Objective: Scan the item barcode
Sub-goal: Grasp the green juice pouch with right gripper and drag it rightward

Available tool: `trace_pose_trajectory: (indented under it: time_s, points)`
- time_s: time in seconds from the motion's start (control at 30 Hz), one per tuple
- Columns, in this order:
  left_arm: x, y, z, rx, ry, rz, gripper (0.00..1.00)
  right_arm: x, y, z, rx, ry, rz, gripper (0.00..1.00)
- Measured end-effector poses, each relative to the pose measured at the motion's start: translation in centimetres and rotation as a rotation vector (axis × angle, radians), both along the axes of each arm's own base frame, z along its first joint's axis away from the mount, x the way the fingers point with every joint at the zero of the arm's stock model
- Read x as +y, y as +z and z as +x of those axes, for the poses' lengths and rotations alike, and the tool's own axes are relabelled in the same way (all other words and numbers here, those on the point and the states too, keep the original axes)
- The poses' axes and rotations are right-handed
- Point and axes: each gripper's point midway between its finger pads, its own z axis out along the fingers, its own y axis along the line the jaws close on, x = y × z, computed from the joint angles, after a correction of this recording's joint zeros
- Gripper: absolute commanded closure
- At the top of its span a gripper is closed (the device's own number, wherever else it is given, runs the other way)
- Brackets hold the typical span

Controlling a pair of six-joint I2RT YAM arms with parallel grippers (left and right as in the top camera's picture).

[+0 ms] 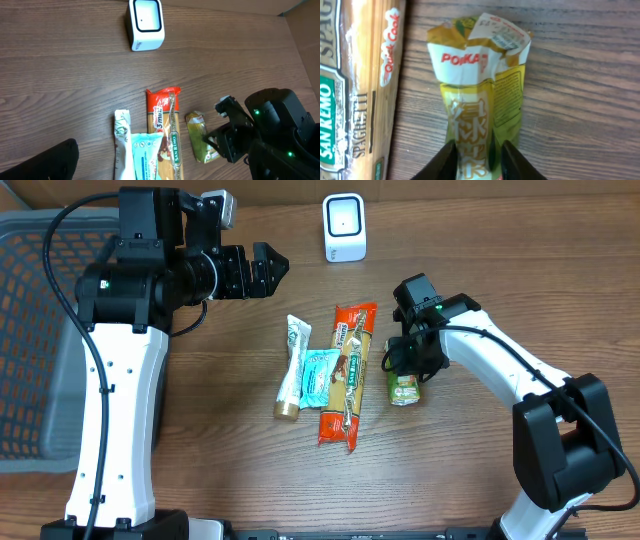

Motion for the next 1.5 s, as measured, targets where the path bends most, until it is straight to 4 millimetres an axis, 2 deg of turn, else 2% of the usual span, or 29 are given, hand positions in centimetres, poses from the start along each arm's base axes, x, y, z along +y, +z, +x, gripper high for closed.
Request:
trace_pose_trajectory:
  time_s: [0.2, 0.3, 0.37, 0.5, 0.6, 0.73, 0.83, 0.93, 1.0, 1.07, 1.13, 1.33, 1.5]
  points:
    - [0.0, 0.0, 0.0, 0.000, 0.000, 0.000, 0.00, 0.0, 0.0, 0.3, -0.009, -0.007, 0.006, 0.71]
    - [0.0, 0.0, 0.0, 0.000, 0.000, 0.000, 0.00, 0.4, 0.1, 1.2, -0.049, -0.006, 0.025, 0.71]
    - [0.0, 0.0, 0.0, 0.000, 0.000, 0.000, 0.01, 0.5, -0.1, 1.4, -0.059, -0.007, 0.029, 0.60]
    - [0.0, 0.0, 0.0, 0.000, 0.000, 0.000, 0.01, 0.1, -0.9, 0.6, -0.034, -0.012, 0.018, 0.59]
    - [0.0, 0.0, 0.0, 0.000, 0.000, 0.000, 0.00, 0.1, -1.0, 0.5, -0.032, -0.013, 0.016, 0.80]
    - [0.0, 0.0, 0.0, 0.000, 0.000, 0.000, 0.01, -0.2, -0.9, 0.6, -0.038, -0.018, 0.004, 0.96]
    - [0.0, 0.0, 0.0, 0.000, 0.000, 0.000, 0.00, -1.4, -0.2, 0.2, -0.014, -0.047, -0.069, 0.96]
    - [0.0, 0.0, 0.0, 0.000, 0.000, 0.000, 0.00, -4.7, 0.4, -1.2, 0.029, -0.115, -0.251, 0.96]
    - [0.0, 0.0, 0.0, 0.000, 0.000, 0.000, 0.01, -7.6, 1.2, -2.4, 0.053, -0.181, -0.416, 0.96]
    - [0.0, 0.0, 0.0, 0.000, 0.000, 0.000, 0.01, -9.6, 2.0, -2.7, 0.040, -0.233, -0.526, 0.96]
    - [0.0, 0.0, 0.0, 0.000, 0.000, 0.000, 0.01, -10.7, 2.6, -2.5, 0.007, -0.286, -0.590, 0.96]
    - [0.0, 0.0, 0.0, 0.000, 0.000, 0.000, 0.00, -11.1, 2.8, -0.3, -0.120, -0.407, -0.603, 0.96]
    - [0.0, 0.0, 0.0, 0.000, 0.000, 0.000, 0.00, -11.5, 1.0, -0.1, -0.109, -0.409, -0.666, 0.96]
